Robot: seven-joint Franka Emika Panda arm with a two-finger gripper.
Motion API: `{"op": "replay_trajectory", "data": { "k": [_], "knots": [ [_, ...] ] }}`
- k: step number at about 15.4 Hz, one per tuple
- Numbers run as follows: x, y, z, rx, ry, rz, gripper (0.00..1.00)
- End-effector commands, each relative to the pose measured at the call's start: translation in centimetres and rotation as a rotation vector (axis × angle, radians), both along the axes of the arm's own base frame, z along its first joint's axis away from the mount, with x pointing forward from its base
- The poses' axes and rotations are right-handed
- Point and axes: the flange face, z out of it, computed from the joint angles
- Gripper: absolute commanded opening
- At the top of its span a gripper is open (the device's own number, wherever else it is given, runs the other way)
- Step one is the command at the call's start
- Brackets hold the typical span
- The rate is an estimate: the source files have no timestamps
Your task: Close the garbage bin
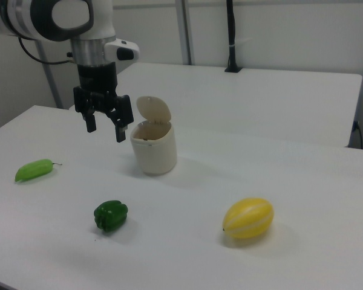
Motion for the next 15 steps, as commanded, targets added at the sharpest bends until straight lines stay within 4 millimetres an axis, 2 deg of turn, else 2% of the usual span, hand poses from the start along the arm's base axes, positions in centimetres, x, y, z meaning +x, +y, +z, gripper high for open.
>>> {"op": "replay_trajectory", "data": {
  "k": [1,5,7,12,13,14,15],
  "knots": [
    [1.5,-1.0,-0.1,0.04,-0.058,0.005,1.0],
    [2.6,-0.1,-1.5,0.08,-0.049,0.008,1.0],
    [3.1,0.4,-1.4,0.138,-0.084,-0.003,1.0],
    [4.4,0.1,-0.4,0.139,-0.198,-0.024,1.0],
    [5.0,0.5,0.0,0.134,-0.245,-0.022,0.96],
    [5.4,1.1,0.5,0.131,-0.284,-0.015,0.87],
    [5.6,1.4,1.0,0.129,-0.313,-0.01,0.72]
  ]
}}
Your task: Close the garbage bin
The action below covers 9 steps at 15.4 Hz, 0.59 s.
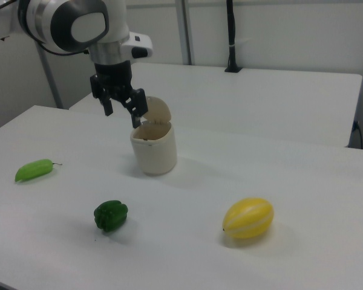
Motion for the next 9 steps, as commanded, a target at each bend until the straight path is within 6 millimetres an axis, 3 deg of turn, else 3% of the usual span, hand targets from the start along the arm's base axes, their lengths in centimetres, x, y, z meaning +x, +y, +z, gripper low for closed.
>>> {"op": "replay_trajectory", "data": {
  "k": [1,4,9],
  "knots": [
    [1.2,1.9,2.4,0.006,-0.125,0.023,0.52],
    [4.9,5.4,0.9,-0.012,-0.222,0.068,0.0],
    [8.9,6.8,-0.7,-0.021,-0.385,0.056,0.0]
  ]
}}
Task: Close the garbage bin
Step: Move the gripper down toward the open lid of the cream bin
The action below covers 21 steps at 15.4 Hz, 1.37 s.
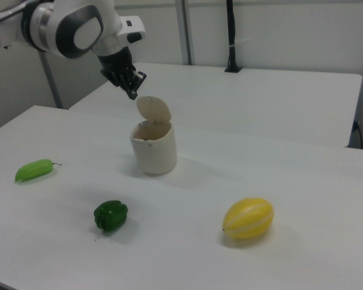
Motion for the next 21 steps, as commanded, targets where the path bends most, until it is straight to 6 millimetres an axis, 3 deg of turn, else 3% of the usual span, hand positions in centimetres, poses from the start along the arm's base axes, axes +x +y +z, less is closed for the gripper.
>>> {"op": "replay_trajectory", "data": {
  "k": [1,5,8,15,21],
  "knots": [
    [3.0,0.4,-0.4,0.012,-0.136,-0.03,0.0],
    [5.3,2.6,-0.9,0.025,-0.323,-0.051,0.0],
    [6.7,4.4,-3.0,0.019,-0.382,-0.032,0.0],
    [8.2,4.6,-5.0,0.006,-0.391,-0.028,0.0],
    [8.9,4.7,-8.1,-0.004,-0.342,-0.022,0.0]
  ]
}}
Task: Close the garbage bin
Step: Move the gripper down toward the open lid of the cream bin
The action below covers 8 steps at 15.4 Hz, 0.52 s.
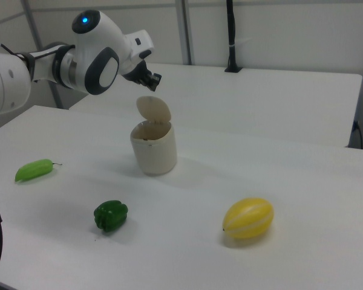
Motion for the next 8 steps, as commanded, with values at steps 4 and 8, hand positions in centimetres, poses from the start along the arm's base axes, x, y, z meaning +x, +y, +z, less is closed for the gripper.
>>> {"op": "replay_trajectory", "data": {
  "k": [4,8],
  "knots": [
    [0.28,0.56,-1.18,0.006,0.047,0.0,0.0],
    [-0.24,-0.06,-1.66,0.011,0.144,0.004,0.0]
  ]
}}
